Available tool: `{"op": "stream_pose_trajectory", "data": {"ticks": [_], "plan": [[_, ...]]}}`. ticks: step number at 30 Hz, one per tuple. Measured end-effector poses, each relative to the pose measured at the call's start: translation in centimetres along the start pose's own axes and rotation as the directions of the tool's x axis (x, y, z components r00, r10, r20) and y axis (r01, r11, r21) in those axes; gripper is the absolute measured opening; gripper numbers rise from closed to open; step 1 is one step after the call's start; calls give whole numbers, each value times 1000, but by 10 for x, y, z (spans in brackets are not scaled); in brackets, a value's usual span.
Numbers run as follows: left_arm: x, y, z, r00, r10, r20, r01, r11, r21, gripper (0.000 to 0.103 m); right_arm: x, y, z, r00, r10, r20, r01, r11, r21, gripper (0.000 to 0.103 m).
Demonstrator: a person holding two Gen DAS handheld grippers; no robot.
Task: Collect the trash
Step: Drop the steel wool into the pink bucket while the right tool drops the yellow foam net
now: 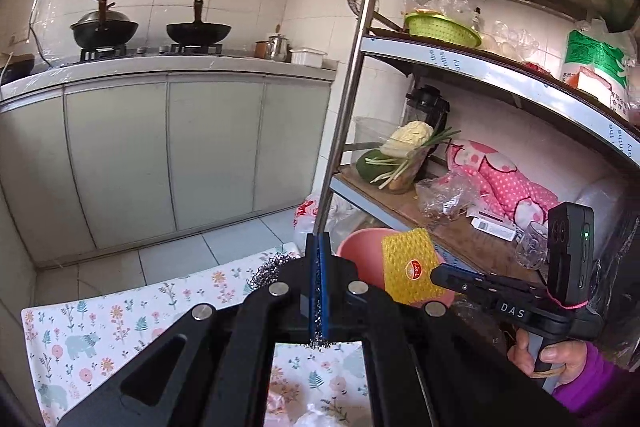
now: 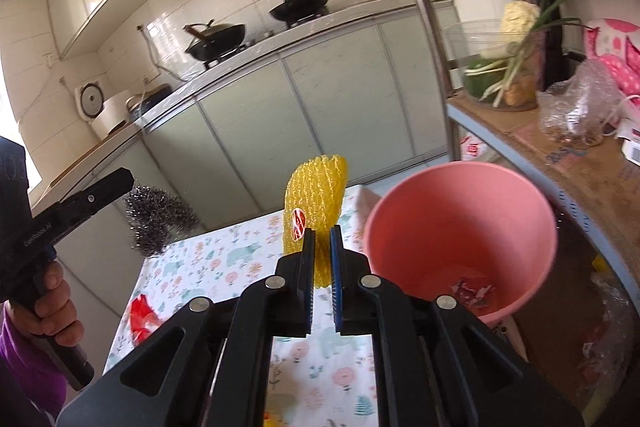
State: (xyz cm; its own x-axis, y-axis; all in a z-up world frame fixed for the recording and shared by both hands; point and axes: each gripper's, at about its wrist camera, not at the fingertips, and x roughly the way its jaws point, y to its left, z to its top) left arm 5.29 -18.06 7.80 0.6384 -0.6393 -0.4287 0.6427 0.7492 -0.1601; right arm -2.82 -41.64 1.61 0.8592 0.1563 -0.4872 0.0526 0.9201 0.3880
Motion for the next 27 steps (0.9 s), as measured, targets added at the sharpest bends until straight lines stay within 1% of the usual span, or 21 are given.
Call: {"op": "stream_pose_trajectory", "data": {"ticks": [6, 9, 13, 17, 21, 27], "plan": [[39, -43, 8, 995, -97, -26, 98, 993, 60, 1, -5, -39, -3, 997, -74, 20, 72, 995, 70, 8], [60, -62, 10, 989, -144, -43, 147, 987, 71, 1, -5, -53, -8, 993, -113, 25, 111, 990, 91, 8], [89, -83, 8, 980, -184, -75, 190, 978, 81, 1, 2, -68, -16, 988, -152, 17, 150, 983, 103, 8], [121, -95, -2, 971, -196, -135, 207, 975, 77, 1, 9, -79, -25, 983, -184, -1, 183, 978, 99, 8], [151, -102, -15, 963, -191, -190, 207, 976, 71, 1, 16, -87, -29, 980, -200, -18, 201, 974, 106, 8], [179, -105, -32, 951, -175, -253, 198, 978, 67, 1, 25, -96, -33, 976, -215, -40, 218, 969, 113, 8]]}}
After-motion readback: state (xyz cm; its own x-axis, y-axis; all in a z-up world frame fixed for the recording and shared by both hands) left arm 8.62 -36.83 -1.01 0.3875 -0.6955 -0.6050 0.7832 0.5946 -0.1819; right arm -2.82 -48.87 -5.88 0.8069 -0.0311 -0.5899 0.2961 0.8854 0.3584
